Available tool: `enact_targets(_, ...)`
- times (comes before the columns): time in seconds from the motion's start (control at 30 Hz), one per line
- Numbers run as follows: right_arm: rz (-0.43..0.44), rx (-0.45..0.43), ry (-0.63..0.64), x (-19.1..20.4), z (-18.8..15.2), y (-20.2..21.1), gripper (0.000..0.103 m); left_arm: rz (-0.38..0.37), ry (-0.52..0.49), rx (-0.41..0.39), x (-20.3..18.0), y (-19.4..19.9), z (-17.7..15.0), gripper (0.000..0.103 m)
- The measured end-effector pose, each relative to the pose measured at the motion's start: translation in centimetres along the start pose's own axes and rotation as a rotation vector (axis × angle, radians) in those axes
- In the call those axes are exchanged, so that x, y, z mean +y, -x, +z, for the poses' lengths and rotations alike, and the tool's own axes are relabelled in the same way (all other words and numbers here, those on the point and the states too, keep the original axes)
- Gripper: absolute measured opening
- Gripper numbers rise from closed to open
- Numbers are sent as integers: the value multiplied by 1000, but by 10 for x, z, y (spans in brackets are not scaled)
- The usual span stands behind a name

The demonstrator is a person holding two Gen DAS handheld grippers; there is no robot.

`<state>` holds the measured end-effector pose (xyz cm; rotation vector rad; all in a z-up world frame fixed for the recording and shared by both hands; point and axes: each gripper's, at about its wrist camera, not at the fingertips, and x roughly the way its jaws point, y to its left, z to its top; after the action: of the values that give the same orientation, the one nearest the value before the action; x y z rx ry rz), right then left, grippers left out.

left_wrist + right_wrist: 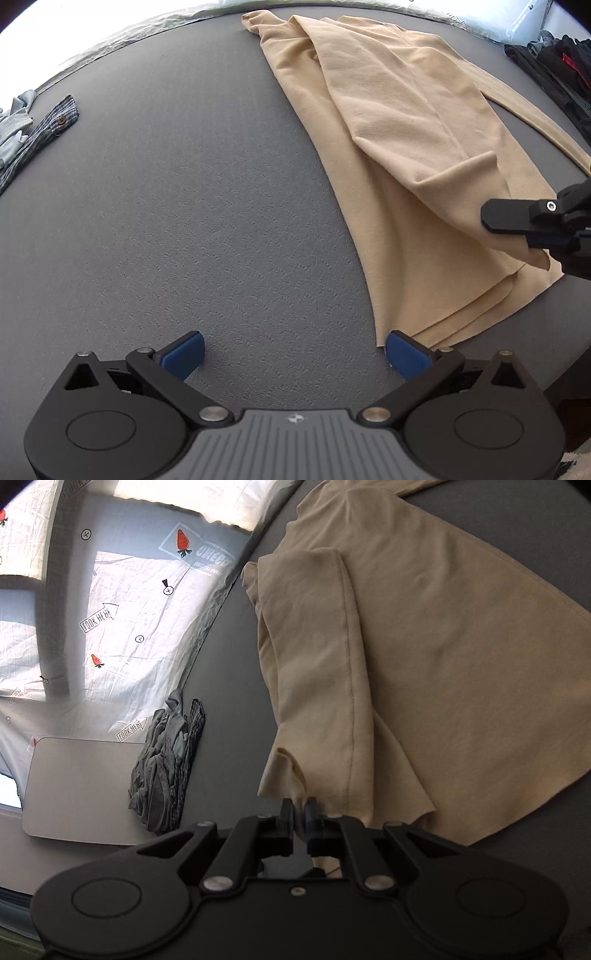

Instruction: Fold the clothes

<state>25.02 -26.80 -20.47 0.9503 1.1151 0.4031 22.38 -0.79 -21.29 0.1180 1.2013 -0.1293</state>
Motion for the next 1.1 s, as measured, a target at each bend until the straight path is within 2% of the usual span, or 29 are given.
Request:
enact_targets(0.2,-41,20,-43,-12,-8,-8,7,2,-16,-2,8,1,-6,103)
enact_targets(0.27,-76,41,-61,-15,-10,-13,9,-1,-14,-4,9,1,-7,103)
enact_targets(0.3,-119,60,-64,-15,-12,-17,9,-3,-13,-4,9,2,-7,103)
enact_targets(0.37,-122,64,-52,-14,-15,-17,7,-5,-12,-5,8,0,-7,103)
enact_targets(0.43,-135,65,-19,-6,-14,-15,12,-6,-11,-5,8,-1,-4,103)
enact_targets(0.53,-94,46,17,4,-15,-8,25,-7,-10,-4,6,0,-6,103)
enact_targets(0.67,13,-64,102,28,-13,10,25,-7,-9,-3,4,0,-5,103)
enact_targets(0.73,35,-83,111,32,-11,11,25,-7,-9,-4,3,1,-6,103)
enact_targets(0.87,-91,-9,144,31,-12,-11,24,-8,-10,-3,3,2,-7,103)
enact_targets(1.0,-152,80,121,17,-13,-29,22,-8,-9,-1,0,2,-7,103)
enact_targets(1.1,-147,97,139,15,-13,-33,20,-7,-8,-2,-2,3,-9,103)
